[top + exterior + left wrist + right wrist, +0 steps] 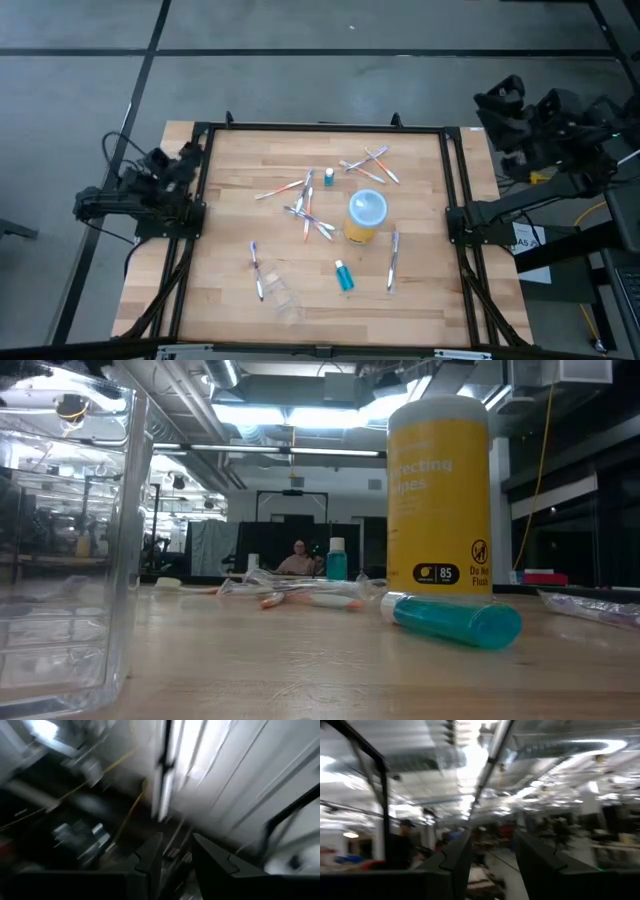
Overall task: Pick & Place toothbrushing station
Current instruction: Put the top mouthwash bottle into the middle of the transparent organizer
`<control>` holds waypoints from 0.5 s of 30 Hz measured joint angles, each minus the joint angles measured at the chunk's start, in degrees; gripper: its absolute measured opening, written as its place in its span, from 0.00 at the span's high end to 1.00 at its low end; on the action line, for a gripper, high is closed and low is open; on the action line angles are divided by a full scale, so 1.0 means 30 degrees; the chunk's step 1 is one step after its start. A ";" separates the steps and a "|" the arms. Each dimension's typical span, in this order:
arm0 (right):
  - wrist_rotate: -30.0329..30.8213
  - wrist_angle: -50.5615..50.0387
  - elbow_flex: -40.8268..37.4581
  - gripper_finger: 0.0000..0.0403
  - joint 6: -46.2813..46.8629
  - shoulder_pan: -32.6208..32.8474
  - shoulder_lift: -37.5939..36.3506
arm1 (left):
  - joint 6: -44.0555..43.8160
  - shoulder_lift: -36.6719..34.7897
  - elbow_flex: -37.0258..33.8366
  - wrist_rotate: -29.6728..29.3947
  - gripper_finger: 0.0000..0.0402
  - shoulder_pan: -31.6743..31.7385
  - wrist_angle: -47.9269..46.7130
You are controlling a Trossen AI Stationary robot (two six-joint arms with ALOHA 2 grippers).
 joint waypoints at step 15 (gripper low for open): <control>0.3732 -0.8243 0.0535 0.63 0.4244 0.0000 0.0087 | 0.8149 1.4340 1.9540 -0.8302 0.76 -0.0057 -2.2922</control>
